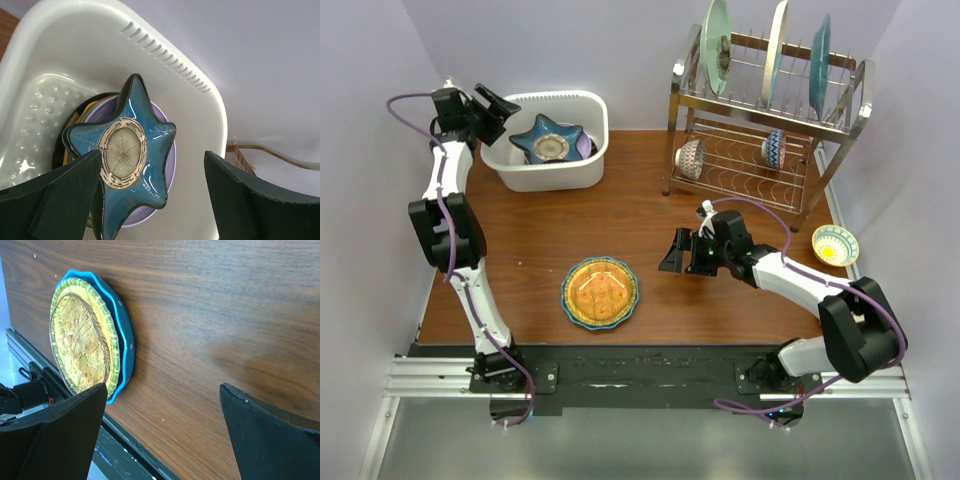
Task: Place the plates into the plastic bin on the countertop
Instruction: Place the plate in the plastic bin, then pick up the plate at the center of the board.
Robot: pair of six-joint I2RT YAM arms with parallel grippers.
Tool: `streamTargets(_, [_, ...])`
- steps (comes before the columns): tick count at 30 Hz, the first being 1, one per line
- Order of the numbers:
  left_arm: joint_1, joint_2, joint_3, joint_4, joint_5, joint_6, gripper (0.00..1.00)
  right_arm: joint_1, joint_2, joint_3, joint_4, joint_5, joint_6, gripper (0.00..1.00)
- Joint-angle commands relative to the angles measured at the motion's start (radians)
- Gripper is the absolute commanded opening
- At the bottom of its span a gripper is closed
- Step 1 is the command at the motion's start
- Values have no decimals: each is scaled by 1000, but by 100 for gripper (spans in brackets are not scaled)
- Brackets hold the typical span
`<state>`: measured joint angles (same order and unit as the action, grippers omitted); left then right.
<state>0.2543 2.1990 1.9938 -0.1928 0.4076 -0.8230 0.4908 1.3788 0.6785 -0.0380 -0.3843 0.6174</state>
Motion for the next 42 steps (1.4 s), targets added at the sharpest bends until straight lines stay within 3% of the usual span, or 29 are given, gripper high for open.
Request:
streamTargets(1, [-3,-111,-23,62,62,50,88,3,-18,1,15,1,-8,98])
streamTargets(13, [-44,-367,-203,90,111,145,89,6,11,39,16,-11,-10,98])
streamTargets(31, [-185,-763,-730,1,74,301,80,106,91,128,10,-10,-24,93])
streamTargets(42, [-190,-880,-1013,1,71,300,79,179,178,190,27,-67,-24,68])
